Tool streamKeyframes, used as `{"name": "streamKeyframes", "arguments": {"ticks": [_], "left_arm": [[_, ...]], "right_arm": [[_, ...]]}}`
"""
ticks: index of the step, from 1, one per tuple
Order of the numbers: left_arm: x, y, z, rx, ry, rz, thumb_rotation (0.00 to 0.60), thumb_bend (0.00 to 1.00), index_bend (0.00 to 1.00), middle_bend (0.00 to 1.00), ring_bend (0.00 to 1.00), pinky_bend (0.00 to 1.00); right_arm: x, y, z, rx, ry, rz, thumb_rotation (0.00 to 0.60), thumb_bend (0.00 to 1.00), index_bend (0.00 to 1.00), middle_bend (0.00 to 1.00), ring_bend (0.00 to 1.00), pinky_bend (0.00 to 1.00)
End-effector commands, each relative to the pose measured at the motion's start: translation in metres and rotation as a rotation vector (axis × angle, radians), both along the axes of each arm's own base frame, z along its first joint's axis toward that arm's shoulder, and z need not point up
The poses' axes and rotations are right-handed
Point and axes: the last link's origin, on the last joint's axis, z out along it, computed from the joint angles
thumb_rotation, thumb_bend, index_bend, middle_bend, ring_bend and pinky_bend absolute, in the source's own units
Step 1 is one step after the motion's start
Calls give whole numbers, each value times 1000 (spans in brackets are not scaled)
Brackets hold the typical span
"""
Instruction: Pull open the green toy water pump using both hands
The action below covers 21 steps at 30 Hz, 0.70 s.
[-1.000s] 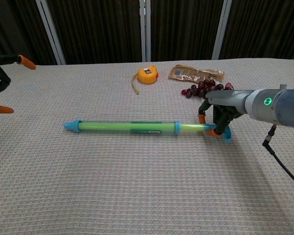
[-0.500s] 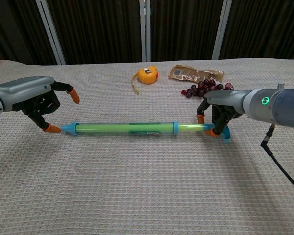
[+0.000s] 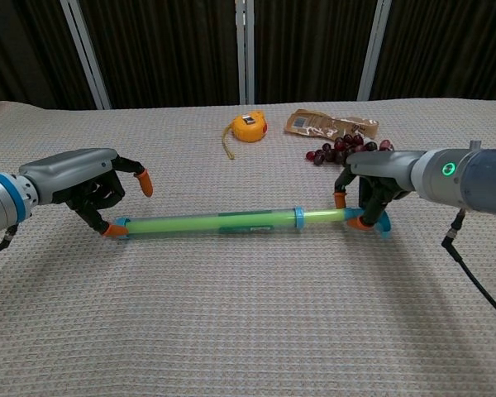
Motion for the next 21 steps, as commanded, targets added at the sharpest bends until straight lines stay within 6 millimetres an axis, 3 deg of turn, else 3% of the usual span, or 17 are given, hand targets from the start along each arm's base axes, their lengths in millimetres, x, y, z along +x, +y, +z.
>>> {"name": "streamKeyframes", "arguments": {"ticks": [1, 21], "left_arm": [[0, -2, 1, -2, -6, 3, 600, 215, 363, 858, 835, 1000], [5, -1, -17, -61, -6, 67, 600, 257, 410, 863, 841, 1000]], "right_arm": [[0, 0, 0, -2, -1, -1, 600, 491, 655, 1000, 1000, 1000], [3, 2, 0, -2, 2, 4, 600, 490, 658, 1000, 1000, 1000]]}}
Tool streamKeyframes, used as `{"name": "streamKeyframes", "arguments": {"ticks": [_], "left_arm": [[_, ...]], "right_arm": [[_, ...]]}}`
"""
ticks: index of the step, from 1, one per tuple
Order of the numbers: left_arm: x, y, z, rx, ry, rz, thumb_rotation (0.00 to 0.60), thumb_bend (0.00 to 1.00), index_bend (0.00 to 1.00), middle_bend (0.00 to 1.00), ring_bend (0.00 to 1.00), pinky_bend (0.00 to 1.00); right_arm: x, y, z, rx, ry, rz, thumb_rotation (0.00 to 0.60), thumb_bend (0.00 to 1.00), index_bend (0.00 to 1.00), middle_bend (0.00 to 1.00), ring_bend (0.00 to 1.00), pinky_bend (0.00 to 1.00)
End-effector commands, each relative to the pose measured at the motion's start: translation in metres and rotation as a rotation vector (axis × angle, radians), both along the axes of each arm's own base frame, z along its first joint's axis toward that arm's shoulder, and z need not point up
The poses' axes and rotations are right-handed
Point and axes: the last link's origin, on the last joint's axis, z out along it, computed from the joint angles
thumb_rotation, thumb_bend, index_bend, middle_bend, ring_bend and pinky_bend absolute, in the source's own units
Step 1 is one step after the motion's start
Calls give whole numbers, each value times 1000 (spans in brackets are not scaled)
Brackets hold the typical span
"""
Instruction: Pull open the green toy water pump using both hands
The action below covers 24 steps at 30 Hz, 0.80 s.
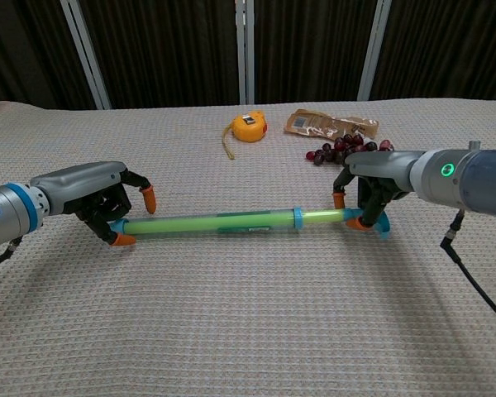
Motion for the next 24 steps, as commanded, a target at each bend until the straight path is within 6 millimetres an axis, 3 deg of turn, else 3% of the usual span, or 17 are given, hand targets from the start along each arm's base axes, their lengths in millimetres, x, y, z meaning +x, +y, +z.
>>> {"name": "streamKeyframes", "arguments": {"ticks": [1, 9, 16, 24], "left_arm": [[2, 1, -3, -5, -3, 4, 600, 257, 412, 863, 841, 1000], [3, 1, -8, -15, 4, 14, 600, 285, 437, 863, 841, 1000], [4, 1, -10, -13, 2, 10, 600, 402, 583, 868, 844, 1000], [4, 3, -8, -1, 7, 9, 600, 483, 666, 868, 844, 1000]], "right_arm": [[1, 0, 1, -2, -1, 1, 600, 490, 658, 1000, 1000, 1000], [1, 1, 2, 0, 0, 0, 600, 490, 658, 1000, 1000, 1000], [0, 1, 3, -2, 1, -2, 600, 491, 659, 1000, 1000, 1000], [-1, 0, 4, -5, -2, -4, 600, 495, 661, 1000, 1000, 1000]]}}
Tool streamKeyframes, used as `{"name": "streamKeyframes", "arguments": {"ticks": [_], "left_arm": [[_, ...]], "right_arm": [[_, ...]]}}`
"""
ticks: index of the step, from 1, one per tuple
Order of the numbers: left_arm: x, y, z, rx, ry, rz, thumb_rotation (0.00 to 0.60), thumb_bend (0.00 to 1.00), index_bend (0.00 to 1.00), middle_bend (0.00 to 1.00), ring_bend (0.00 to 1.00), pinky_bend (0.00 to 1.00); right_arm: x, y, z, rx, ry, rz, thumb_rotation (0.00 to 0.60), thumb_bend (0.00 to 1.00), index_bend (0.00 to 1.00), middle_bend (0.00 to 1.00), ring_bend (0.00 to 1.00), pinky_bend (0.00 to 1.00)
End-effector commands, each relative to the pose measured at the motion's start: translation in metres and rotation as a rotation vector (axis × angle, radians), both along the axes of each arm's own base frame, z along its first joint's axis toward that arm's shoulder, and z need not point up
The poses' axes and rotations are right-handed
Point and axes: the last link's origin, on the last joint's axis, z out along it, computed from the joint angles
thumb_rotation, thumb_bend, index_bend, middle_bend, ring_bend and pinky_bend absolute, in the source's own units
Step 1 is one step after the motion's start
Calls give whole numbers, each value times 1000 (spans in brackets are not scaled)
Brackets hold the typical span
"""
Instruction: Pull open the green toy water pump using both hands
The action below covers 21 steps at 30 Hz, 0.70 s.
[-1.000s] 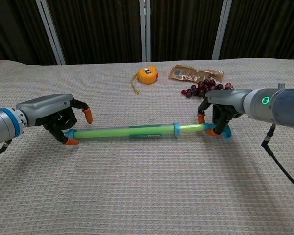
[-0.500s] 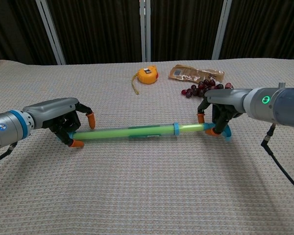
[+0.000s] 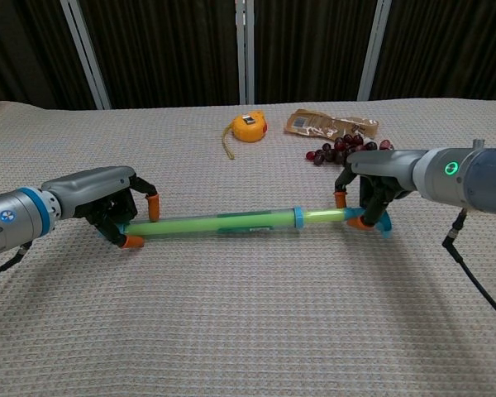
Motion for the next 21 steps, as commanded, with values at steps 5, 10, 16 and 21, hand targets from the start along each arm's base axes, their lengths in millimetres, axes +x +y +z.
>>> {"name": "streamKeyframes", "arguments": {"ticks": [5, 10, 16, 21], "left_arm": [[-2, 5, 9, 28, 0, 1, 600, 523, 680, 869, 844, 1000], [-9, 9, 22, 51, 12, 8, 600, 524, 690, 869, 844, 1000], [-22, 12, 39, 84, 34, 26, 600, 524, 707, 875, 844, 1000], [-33, 14, 49, 102, 49, 43, 600, 525, 718, 876, 844, 1000]], "right_arm": [[-1, -2, 7, -21, 1, 11, 600, 498, 665, 1000, 1000, 1000], [-4, -3, 18, -44, 5, 33, 600, 499, 668, 1000, 1000, 1000], [-12, -5, 33, -73, 13, 36, 600, 500, 670, 1000, 1000, 1000], [-17, -5, 42, -92, 14, 32, 600, 500, 671, 1000, 1000, 1000]]}}
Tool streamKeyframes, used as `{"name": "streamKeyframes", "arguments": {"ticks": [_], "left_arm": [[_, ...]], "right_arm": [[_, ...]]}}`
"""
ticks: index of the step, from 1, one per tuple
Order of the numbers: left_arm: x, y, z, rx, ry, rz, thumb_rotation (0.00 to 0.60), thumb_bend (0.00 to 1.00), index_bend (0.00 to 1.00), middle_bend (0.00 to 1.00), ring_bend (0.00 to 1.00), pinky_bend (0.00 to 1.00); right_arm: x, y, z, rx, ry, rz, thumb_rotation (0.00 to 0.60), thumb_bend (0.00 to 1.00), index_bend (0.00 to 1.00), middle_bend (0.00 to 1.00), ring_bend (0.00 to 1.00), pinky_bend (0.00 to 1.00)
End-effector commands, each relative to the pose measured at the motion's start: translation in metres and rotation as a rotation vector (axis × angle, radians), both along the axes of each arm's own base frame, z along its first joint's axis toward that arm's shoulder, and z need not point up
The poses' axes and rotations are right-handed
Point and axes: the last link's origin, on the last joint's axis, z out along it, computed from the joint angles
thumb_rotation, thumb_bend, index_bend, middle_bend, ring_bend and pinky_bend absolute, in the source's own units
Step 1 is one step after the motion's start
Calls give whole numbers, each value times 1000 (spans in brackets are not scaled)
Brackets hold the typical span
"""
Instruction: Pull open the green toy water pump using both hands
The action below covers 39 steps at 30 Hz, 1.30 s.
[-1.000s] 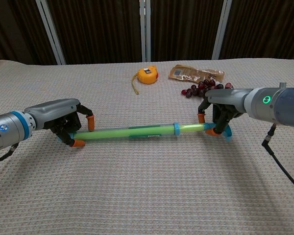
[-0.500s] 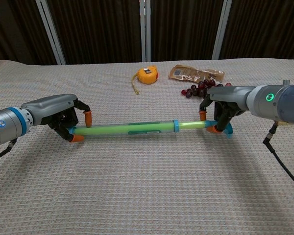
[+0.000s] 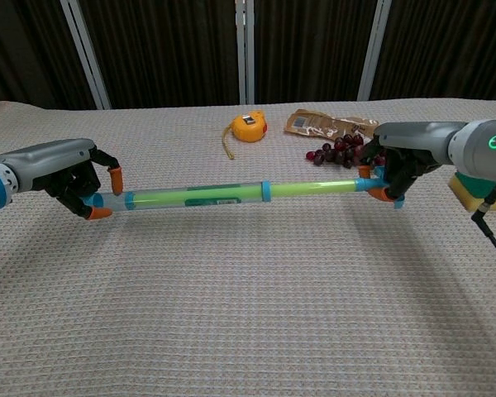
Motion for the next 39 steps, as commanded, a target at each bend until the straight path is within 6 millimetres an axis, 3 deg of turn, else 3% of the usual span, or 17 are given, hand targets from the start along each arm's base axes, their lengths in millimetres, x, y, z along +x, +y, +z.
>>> {"name": "streamKeyframes", "arguments": {"ticks": [1, 18, 39], "left_arm": [[-7, 0, 5, 8, 7, 12, 600, 525, 719, 876, 844, 1000], [-50, 3, 30, 53, 45, 94, 600, 525, 726, 876, 844, 1000], [-69, 4, 42, 68, 57, 129, 600, 525, 726, 876, 844, 1000]], "right_arm": [[-3, -1, 5, -12, 4, -1, 600, 500, 672, 1000, 1000, 1000], [-30, -6, 37, -86, 28, -31, 600, 500, 674, 1000, 1000, 1000], [-43, -9, 52, -119, 26, -61, 600, 500, 669, 1000, 1000, 1000]]}}
